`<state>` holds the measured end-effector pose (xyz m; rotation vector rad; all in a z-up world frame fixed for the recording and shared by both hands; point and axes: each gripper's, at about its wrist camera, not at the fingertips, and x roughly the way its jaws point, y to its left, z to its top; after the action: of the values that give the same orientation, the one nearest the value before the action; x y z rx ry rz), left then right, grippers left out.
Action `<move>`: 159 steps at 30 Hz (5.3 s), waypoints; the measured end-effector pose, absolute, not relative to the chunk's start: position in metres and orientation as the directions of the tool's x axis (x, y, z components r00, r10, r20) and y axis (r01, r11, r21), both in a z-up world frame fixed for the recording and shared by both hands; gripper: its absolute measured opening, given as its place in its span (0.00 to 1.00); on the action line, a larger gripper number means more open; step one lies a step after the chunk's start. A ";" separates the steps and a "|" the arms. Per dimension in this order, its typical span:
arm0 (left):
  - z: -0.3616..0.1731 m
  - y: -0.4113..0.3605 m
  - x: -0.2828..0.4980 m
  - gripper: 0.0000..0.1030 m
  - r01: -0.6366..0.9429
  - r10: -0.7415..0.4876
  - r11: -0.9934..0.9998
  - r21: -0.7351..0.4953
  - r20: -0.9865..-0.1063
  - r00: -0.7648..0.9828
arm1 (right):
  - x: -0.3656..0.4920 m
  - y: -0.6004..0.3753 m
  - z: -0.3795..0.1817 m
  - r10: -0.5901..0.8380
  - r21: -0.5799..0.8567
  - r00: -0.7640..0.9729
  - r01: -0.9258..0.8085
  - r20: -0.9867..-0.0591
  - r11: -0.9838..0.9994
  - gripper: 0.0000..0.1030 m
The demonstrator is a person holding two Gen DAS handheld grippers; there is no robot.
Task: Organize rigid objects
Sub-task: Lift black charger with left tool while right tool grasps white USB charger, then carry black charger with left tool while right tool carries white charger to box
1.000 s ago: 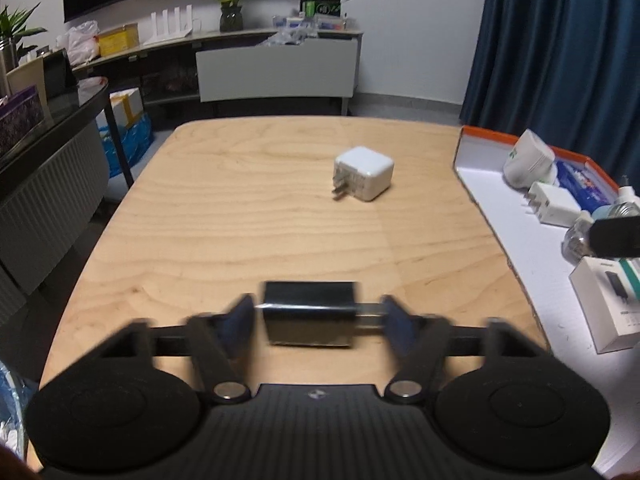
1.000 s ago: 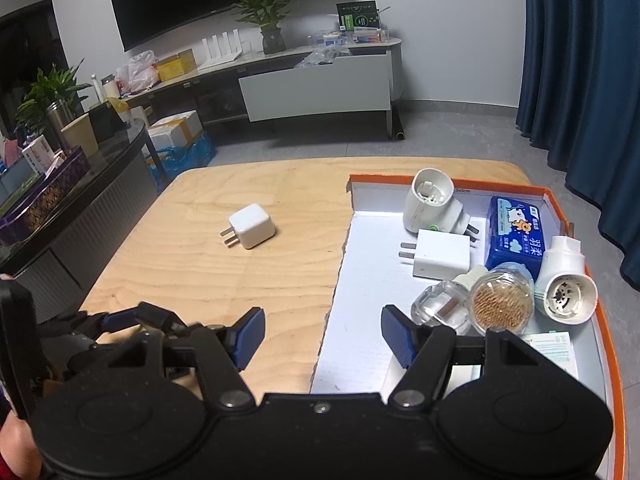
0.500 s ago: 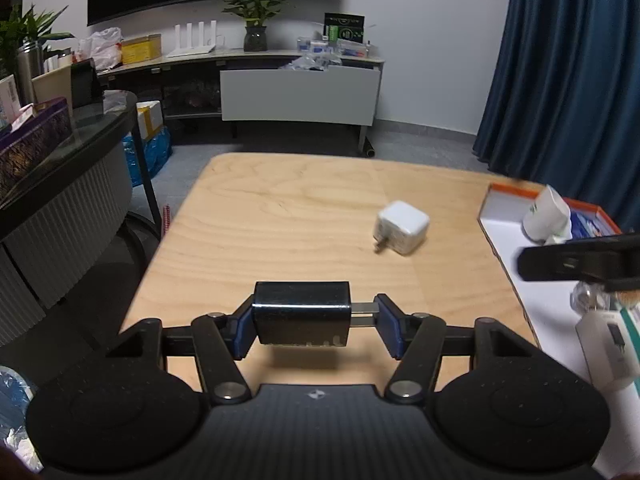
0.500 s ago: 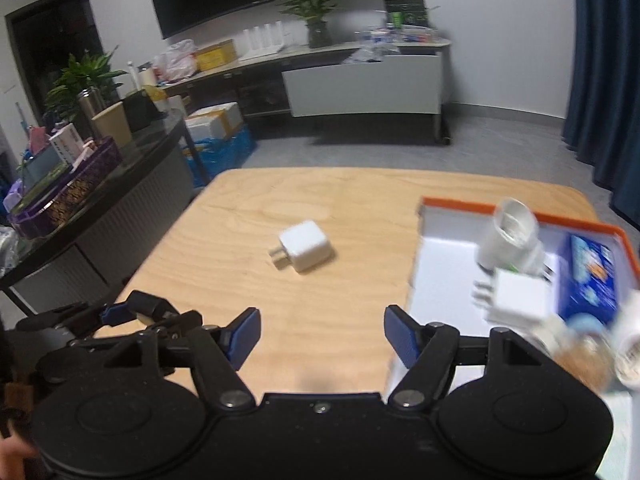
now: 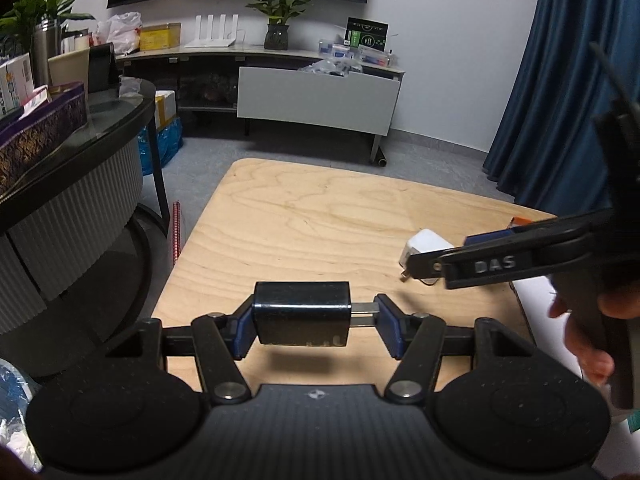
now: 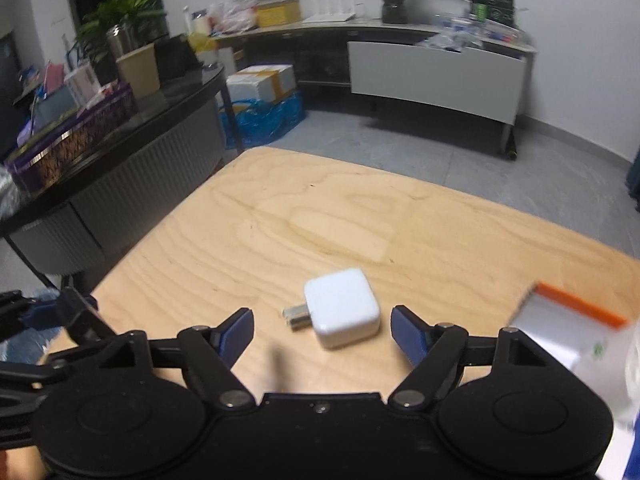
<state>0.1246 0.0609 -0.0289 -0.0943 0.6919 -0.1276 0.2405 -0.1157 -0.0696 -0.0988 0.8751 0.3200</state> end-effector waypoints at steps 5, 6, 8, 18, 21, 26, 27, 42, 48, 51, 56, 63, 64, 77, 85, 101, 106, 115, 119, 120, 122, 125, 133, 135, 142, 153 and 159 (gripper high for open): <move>-0.033 0.062 0.130 0.59 0.072 -0.144 0.988 -0.138 -0.641 0.754 | 0.256 -0.109 -0.086 0.229 0.016 0.571 -0.352 -0.788 0.936 0.87; -0.033 0.063 0.130 0.59 0.070 -0.142 0.988 -0.138 -0.642 0.753 | 0.256 -0.108 -0.089 0.233 0.017 0.568 -0.359 -0.790 0.933 0.86; -0.034 0.063 0.130 0.59 0.065 -0.141 0.988 -0.140 -0.646 0.750 | 0.255 -0.107 -0.092 0.230 0.005 0.581 -0.361 -0.781 0.932 0.76; -0.026 0.062 0.127 0.59 0.052 -0.132 0.989 -0.141 -0.642 0.756 | 0.225 -0.118 -0.071 0.219 0.046 0.631 -0.278 -0.744 0.959 0.67; -0.020 0.060 0.122 0.59 0.056 -0.132 0.989 -0.139 -0.632 0.763 | 0.206 -0.119 -0.058 0.223 0.055 0.651 -0.268 -0.726 0.962 0.67; -0.010 0.054 0.112 0.59 0.074 -0.142 0.988 -0.136 -0.613 0.777 | 0.171 -0.123 -0.033 0.235 0.082 0.690 -0.248 -0.684 0.965 0.67; -0.008 0.053 0.110 0.59 0.078 -0.146 0.988 -0.136 -0.609 0.779 | 0.164 -0.123 -0.029 0.231 0.076 0.696 -0.246 -0.679 0.966 0.67; 0.009 0.038 0.078 0.59 0.106 -0.151 0.988 -0.111 -0.590 0.793 | 0.079 -0.134 0.000 0.123 0.077 0.737 -0.096 -0.664 0.992 0.67; 0.016 0.030 0.063 0.59 0.123 -0.160 0.987 -0.103 -0.584 0.796 | 0.058 -0.139 0.010 0.093 0.069 0.742 -0.063 -0.664 0.996 0.67; 0.018 0.027 0.058 0.59 0.133 -0.170 0.985 -0.106 -0.583 0.795 | 0.049 -0.141 0.015 0.080 0.063 0.748 -0.052 -0.659 0.997 0.67; 0.022 0.024 0.050 0.59 0.139 -0.176 0.984 -0.108 -0.572 0.801 | 0.035 -0.147 0.020 0.070 0.065 0.752 -0.036 -0.656 0.997 0.67; 0.024 0.019 0.043 0.59 0.145 -0.182 0.983 -0.111 -0.567 0.803 | 0.021 -0.155 0.022 0.062 0.071 0.751 -0.020 -0.657 0.997 0.67; 0.024 0.017 0.041 0.59 0.148 -0.185 0.983 -0.111 -0.568 0.802 | 0.020 -0.156 0.022 0.060 0.071 0.751 -0.017 -0.658 0.997 0.67; 0.020 0.005 0.033 0.59 0.182 -0.211 0.977 -0.109 -0.578 0.789 | 0.007 -0.167 0.022 0.040 0.071 0.755 0.009 -0.654 0.997 0.67; 0.021 -0.004 0.033 0.59 0.207 -0.229 0.973 -0.105 -0.576 0.785 | 0.004 -0.174 0.025 0.019 0.068 0.763 0.032 -0.646 0.997 0.67; 0.025 -0.037 0.030 0.59 0.290 -0.299 0.951 -0.109 -0.567 0.768 | -0.011 -0.204 0.029 -0.039 0.070 0.770 0.108 -0.636 0.992 0.67; 0.025 -0.049 0.028 0.59 0.320 -0.325 0.941 -0.112 -0.565 0.758 | -0.017 -0.216 0.031 -0.065 0.066 0.769 0.138 -0.635 0.988 0.67; 0.026 -0.071 0.026 0.59 0.381 -0.374 0.918 -0.113 -0.567 0.734 | -0.028 -0.238 0.035 -0.115 0.067 0.772 0.200 -0.624 0.978 0.67; 0.026 -0.081 0.025 0.59 0.409 -0.397 0.905 -0.115 -0.570 0.720 | -0.032 -0.251 0.036 -0.139 0.069 0.773 0.230 -0.619 0.971 0.67; 0.026 -0.083 0.025 0.59 0.414 -0.401 0.903 -0.115 -0.571 0.717 | -0.033 -0.254 0.037 -0.145 0.069 0.773 0.238 -0.618 0.969 0.67; 0.026 -0.089 0.025 0.59 0.425 -0.408 0.898 -0.111 -0.571 0.712 | -0.034 -0.259 0.037 -0.157 0.068 0.773 0.251 -0.615 0.966 0.67; 0.026 -0.097 0.025 0.59 0.441 -0.420 0.891 -0.110 -0.569 0.707 | -0.036 -0.267 0.039 -0.170 0.072 0.774 0.268 -0.610 0.961 0.67; 0.025 -0.111 0.026 0.59 0.465 -0.442 0.877 -0.119 -0.578 0.686 | -0.036 -0.281 0.043 -0.186 0.078 0.777 0.289 -0.602 0.954 0.67; 0.025 -0.114 0.026 0.59 0.470 -0.443 0.876 -0.113 -0.578 0.686 | -0.035 -0.284 0.043 -0.189 0.080 0.776 0.294 -0.602 0.952 0.67; 0.025 -0.123 0.031 0.59 0.480 -0.447 0.871 -0.108 -0.581 0.680 | -0.030 -0.295 0.042 -0.196 0.081 0.774 0.303 -0.602 0.950 0.67; 0.022 -0.132 0.037 0.59 0.486 -0.446 0.868 -0.102 -0.591 0.673 | -0.020 -0.305 0.043 -0.190 0.082 0.776 0.297 -0.602 0.951 0.67; 0.019 -0.136 0.039 0.59 0.489 -0.444 0.867 -0.099 -0.599 0.666 | -0.013 -0.308 0.041 -0.179 0.084 0.774 0.286 -0.607 0.954 0.67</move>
<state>0.0393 -0.1363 0.0192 0.0719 0.6560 -0.5271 -0.0134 -0.3085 0.0408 0.1756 0.6379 -0.2534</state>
